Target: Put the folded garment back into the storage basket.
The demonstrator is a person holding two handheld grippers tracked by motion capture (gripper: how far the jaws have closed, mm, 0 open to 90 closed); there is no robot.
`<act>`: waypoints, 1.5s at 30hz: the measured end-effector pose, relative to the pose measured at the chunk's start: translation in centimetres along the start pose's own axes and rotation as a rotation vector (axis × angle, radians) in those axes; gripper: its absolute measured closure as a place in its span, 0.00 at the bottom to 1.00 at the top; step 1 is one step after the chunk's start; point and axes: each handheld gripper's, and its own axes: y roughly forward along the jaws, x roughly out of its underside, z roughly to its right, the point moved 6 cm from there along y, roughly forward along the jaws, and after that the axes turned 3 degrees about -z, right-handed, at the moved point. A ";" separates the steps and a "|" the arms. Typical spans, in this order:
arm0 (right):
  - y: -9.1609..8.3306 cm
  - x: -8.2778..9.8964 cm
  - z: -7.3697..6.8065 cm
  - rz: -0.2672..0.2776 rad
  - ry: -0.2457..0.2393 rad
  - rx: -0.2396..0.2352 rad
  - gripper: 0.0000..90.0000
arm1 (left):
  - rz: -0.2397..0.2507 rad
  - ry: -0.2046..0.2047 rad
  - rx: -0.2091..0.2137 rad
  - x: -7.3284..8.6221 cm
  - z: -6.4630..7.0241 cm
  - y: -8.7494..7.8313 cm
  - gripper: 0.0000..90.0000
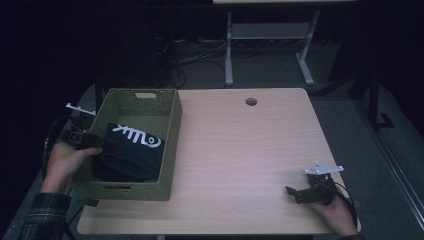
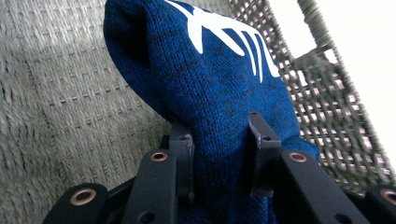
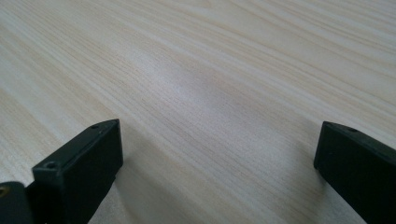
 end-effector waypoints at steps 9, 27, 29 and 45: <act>0.0 0.0 0.0 0.000 -0.001 0.000 0.01 | -0.036 0.001 -0.035 0.2 -1.0 1.7 0.75; 0.0 0.0 0.0 0.000 -0.001 0.000 0.01 | -0.077 0.021 -0.190 0.4 -2.4 2.4 0.48; 0.0 0.0 0.0 0.000 -0.001 0.000 0.01 | -0.070 0.012 -0.200 0.4 -2.6 2.2 0.41; 0.0 0.0 0.0 0.000 -0.001 0.000 0.01 | 0.105 0.017 -0.174 -0.5 -0.6 -0.3 0.26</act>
